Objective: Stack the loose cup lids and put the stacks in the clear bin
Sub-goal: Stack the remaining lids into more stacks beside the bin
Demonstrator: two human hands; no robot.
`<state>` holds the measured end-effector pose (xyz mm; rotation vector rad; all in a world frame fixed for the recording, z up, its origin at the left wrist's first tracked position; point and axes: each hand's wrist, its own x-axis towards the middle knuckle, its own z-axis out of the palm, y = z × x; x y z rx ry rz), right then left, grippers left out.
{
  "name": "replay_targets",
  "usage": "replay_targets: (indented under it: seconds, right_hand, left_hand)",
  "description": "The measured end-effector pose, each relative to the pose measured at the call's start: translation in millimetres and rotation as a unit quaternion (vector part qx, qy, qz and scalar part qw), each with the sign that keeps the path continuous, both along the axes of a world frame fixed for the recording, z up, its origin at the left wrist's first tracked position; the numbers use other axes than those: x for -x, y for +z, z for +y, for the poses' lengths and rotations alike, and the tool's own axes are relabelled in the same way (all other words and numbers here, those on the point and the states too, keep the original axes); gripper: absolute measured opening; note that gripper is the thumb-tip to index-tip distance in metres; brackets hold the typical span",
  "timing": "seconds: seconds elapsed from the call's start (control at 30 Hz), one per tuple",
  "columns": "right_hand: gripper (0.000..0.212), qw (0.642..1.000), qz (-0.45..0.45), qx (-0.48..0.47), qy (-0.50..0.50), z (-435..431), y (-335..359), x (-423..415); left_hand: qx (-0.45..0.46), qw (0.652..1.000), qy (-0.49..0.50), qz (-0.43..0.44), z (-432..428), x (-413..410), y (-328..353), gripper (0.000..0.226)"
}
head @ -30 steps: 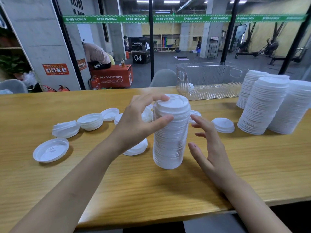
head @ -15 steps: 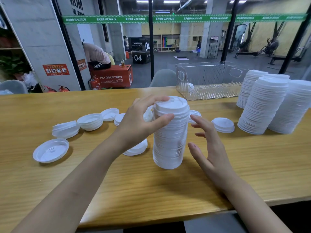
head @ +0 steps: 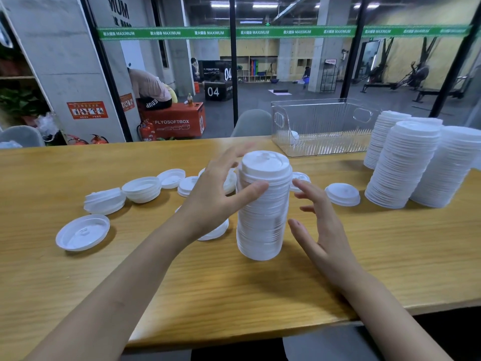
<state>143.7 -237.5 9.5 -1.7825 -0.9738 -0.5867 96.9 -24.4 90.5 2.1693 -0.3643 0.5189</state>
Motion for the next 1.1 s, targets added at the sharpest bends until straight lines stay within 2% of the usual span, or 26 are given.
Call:
replay_targets:
  seconds: [0.13, 0.2, 0.3, 0.4, 0.57, 0.73, 1.1]
  right_hand:
    - [0.059, 0.998, 0.036, 0.028, -0.036, -6.5, -0.6, -0.2]
    - [0.066, 0.993, 0.075, 0.064, -0.057, -11.1, -1.8, 3.2]
    - [0.091, 0.972, 0.164, 0.145, -0.081, -11.9, -4.1, 9.1]
    - [0.105, 0.960, 0.169, 0.203, -0.093, -2.3, -6.2, 12.3]
    - [0.108, 0.951, 0.160, 0.242, -0.109, 11.1, -6.6, 10.2]
    - [0.105, 0.946, 0.164, 0.241, -0.139, 5.4, -7.1, 5.3]
    - [0.110, 0.911, 0.196, 0.224, -0.285, -99.0, -3.3, -23.9]
  left_hand:
    - [0.046, 0.998, 0.041, 0.008, 4.9, 15.7, -17.3, 0.085]
    - [0.031, 0.997, 0.053, 0.038, 8.4, 23.9, -31.9, 0.089]
    - [-0.008, 0.993, 0.052, 0.106, 8.1, 29.5, -54.9, 0.096]
    - [-0.027, 0.990, 0.052, 0.127, 0.4, 27.1, -71.2, 0.107]
    - [-0.009, 0.995, 0.043, 0.087, -10.1, 19.1, -76.2, 0.109]
    - [-0.012, 0.995, 0.038, 0.089, -21.7, 13.3, -75.2, 0.114]
    - [0.003, 0.990, -0.099, 0.105, -122.8, -58.2, -74.5, 0.114]
